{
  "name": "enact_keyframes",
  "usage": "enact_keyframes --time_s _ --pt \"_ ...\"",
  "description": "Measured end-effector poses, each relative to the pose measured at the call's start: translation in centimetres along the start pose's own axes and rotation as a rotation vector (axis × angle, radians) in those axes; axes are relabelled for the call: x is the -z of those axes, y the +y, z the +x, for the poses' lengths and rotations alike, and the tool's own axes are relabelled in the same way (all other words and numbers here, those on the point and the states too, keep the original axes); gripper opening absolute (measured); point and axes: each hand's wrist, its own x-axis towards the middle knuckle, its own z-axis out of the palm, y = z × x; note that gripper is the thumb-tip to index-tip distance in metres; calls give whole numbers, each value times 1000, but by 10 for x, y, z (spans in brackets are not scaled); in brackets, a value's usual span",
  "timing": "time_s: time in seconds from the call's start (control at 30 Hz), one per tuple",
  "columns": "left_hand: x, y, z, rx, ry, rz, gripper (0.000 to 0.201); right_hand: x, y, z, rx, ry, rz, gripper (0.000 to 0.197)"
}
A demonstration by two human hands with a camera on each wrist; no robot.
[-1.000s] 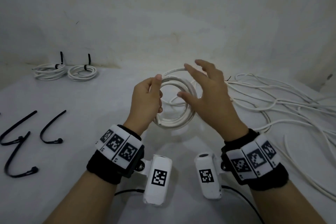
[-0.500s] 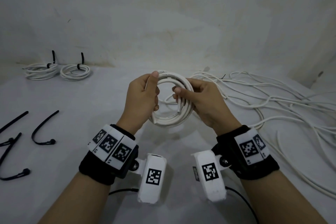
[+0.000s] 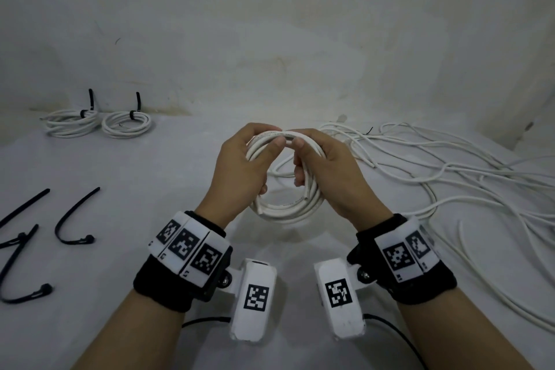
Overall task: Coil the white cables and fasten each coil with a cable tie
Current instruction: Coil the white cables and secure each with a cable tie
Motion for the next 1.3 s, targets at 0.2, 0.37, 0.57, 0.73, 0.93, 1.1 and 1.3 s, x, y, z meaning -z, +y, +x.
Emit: enact_keyframes --time_s 0.2,0.37,0.57,0.73,0.93,1.1,1.3 --pt "2 -1 2 -44 10 9 18 -5 -3 4 64 35 -155 17" --pt "10 0 6 -128 140 31 15 -23 -12 14 -207 41 183 39" --pt "16 -1 7 -77 114 -13 18 -32 -17 16 -448 42 364 55" --pt "15 0 7 129 -70 -134 29 -23 -14 13 -491 29 407 54" --pt "17 3 7 172 -116 -153 36 -23 -13 11 -521 -11 473 54" --pt "19 4 6 207 -100 -135 38 -25 -8 10 -577 -37 572 54" --pt "23 8 2 220 -100 -40 36 -30 -5 10 -612 -34 648 52"
